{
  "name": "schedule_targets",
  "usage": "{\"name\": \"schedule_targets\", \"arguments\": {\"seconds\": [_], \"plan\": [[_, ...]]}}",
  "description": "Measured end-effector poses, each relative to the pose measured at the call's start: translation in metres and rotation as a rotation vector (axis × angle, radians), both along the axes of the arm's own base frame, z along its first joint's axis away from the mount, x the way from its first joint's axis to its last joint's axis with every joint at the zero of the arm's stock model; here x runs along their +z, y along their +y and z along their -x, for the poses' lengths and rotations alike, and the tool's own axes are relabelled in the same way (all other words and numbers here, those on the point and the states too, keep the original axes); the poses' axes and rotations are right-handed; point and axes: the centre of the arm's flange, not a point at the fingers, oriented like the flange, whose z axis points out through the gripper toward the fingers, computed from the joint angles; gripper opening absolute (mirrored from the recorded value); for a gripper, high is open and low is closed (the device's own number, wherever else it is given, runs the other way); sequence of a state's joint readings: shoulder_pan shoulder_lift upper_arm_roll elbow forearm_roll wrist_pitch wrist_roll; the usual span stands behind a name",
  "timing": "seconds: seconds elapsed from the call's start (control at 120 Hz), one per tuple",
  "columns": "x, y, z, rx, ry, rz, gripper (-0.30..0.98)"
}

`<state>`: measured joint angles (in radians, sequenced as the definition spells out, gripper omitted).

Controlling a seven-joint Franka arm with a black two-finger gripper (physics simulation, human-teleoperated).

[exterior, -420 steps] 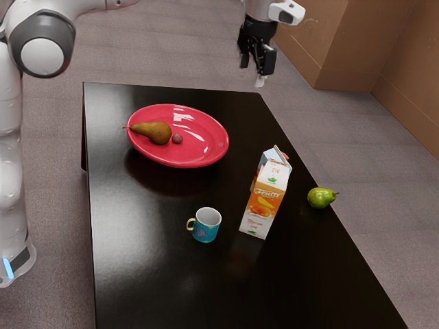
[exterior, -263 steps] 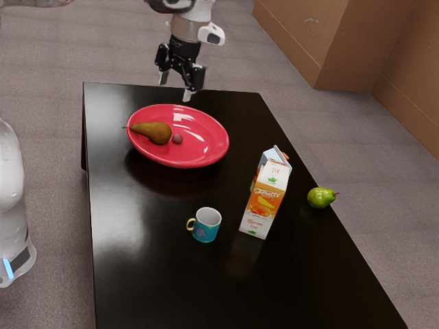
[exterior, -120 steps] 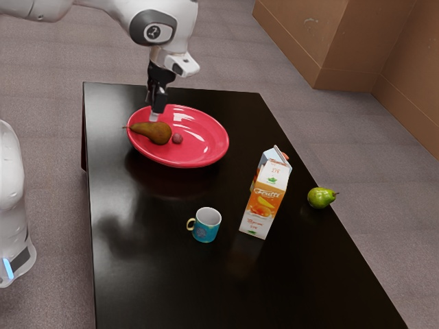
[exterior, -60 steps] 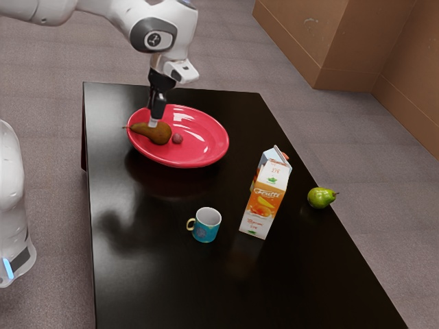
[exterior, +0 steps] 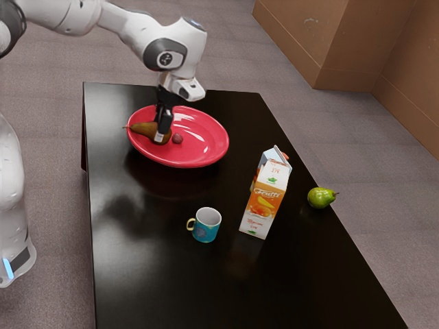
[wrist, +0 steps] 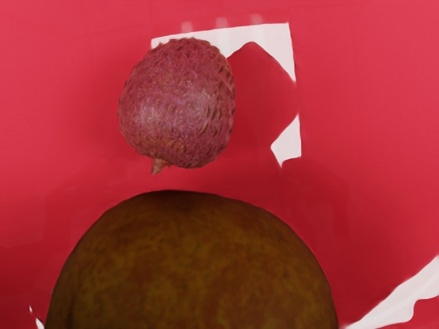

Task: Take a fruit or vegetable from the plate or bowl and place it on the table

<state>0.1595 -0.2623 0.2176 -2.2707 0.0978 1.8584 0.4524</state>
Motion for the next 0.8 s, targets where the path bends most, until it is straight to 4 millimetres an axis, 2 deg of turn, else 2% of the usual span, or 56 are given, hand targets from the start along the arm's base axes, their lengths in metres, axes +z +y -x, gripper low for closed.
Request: {"name": "schedule_targets", "arguments": {"seconds": [0.242,0.383,0.508,0.708,0.8], "plan": [[-0.007,0.000,-0.004,0.000,0.002,0.008,0.63],[-0.010,0.001,-0.005,0.001,0.003,0.012,0.49],[-0.010,0.001,-0.006,0.008,-0.004,0.017,0.32],[-0.006,0.001,-0.008,0.032,-0.013,0.011,0.29],[0.004,0.002,-0.009,0.045,-0.021,0.006,0.28]]}}
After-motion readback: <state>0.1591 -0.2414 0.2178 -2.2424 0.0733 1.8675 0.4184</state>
